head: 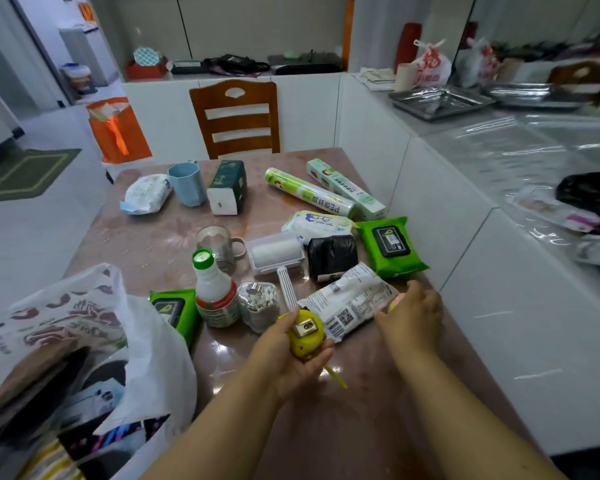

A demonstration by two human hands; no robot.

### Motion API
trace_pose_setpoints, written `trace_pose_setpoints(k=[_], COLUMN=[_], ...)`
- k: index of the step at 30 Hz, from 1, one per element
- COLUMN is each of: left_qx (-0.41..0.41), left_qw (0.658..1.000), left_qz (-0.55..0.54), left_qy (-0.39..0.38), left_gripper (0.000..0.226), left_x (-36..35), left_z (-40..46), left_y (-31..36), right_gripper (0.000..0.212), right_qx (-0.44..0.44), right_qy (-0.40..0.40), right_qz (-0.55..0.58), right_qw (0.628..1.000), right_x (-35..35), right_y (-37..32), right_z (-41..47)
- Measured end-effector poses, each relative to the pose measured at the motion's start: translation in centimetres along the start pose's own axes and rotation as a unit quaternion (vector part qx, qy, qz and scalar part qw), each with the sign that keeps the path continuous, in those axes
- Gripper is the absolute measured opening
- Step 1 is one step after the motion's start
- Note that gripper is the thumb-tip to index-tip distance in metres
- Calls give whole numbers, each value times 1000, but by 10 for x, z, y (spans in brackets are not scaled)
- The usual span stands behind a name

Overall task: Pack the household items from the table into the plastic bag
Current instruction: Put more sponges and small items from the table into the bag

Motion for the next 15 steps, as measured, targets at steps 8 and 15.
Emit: trace_pose_setpoints(k=[8, 15], left_qx=[-27, -83], left_qw=[998, 994], left_qz=[-8, -7], left_qy=[48, -63], left_gripper=[27, 64], left_x=[15, 29], left_z=[18, 12], left_y=[-5, -4], right_gripper=[54, 42], right_qx=[59, 157], right_qy=[-40, -322], right_qz=[88, 158], right_qw=[994, 920], right_x=[-11, 6], right_y=[9, -80], right_z=[-6, -62])
Point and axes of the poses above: each hand's wrist, its own z-axis towards the middle knuckle, its own x-axis out of the back of the hand, y = z × x, the point moved 4 cm from there along z, towards the middle knuckle, and after that the axes turned 9 degrees about y, right-handed, at the moved point
